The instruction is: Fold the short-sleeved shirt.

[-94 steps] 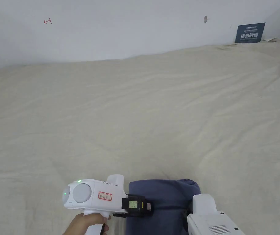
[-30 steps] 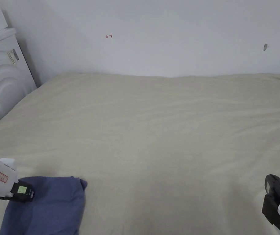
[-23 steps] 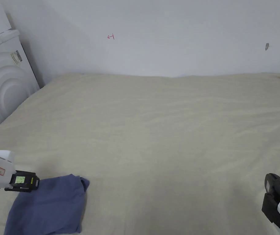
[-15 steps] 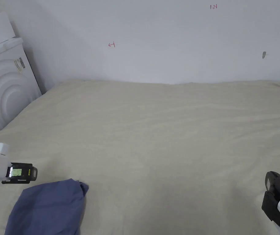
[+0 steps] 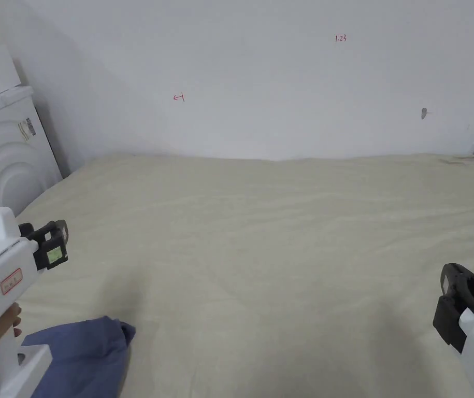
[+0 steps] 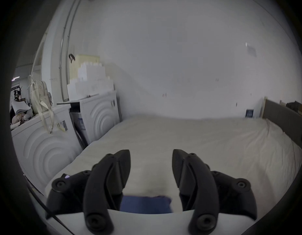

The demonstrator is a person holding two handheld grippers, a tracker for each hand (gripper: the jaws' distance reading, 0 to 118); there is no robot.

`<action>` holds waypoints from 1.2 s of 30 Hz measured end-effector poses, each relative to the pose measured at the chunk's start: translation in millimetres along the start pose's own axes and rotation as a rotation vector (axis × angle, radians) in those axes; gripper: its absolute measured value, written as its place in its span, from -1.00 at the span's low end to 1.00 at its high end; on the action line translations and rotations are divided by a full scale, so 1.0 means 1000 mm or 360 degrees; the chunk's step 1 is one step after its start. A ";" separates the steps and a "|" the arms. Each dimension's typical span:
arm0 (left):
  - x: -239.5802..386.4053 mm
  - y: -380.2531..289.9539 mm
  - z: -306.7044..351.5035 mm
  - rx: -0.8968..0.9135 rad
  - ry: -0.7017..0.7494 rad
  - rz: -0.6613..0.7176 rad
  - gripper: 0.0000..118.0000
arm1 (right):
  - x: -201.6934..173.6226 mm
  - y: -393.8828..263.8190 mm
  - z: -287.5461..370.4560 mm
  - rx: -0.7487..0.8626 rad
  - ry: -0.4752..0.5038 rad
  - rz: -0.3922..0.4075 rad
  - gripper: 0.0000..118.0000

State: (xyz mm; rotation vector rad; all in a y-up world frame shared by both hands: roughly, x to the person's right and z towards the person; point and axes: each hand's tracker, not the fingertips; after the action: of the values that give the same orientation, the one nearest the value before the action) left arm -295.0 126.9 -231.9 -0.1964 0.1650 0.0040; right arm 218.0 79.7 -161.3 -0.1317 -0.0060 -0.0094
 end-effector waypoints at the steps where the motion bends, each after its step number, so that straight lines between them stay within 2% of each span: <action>1: 0.008 0.000 0.004 0.0033 -0.0013 0.0031 -0.39 | 0.002 0.001 0.000 0.0011 -0.0005 0.0001 -1.00; 3: 0.029 -0.002 0.013 0.0114 -0.0041 0.0095 -0.54 | 0.005 0.003 0.001 0.0031 -0.0014 0.0000 -1.00; 8: 0.077 -0.012 0.029 0.0312 -0.0102 0.0027 -0.84 | 0.014 0.005 0.001 0.0085 -0.0045 -0.0004 -1.00; 12: 0.108 -0.026 0.035 0.0402 -0.0172 0.0041 -0.98 | 0.020 0.006 0.000 0.0122 -0.0074 0.0002 -1.00; 23: 0.178 -0.076 0.046 0.0490 -0.0262 -0.0075 -1.00 | 0.028 -0.008 -0.002 0.0184 -0.0151 0.0064 -1.00; 25: 0.183 -0.083 0.047 0.0451 -0.0301 -0.0018 -1.00 | 0.029 -0.011 -0.002 0.0183 -0.0157 0.0070 -1.00; 36: 0.209 -0.117 0.048 0.0434 -0.0314 -0.0123 -1.00 | 0.031 -0.024 0.001 0.0151 -0.0185 0.0076 -1.00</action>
State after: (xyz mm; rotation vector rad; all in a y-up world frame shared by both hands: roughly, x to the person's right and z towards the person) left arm -78.6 19.0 -197.3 0.0703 -0.0397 -0.0754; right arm 248.9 56.0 -156.7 -0.0374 -0.1191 0.0461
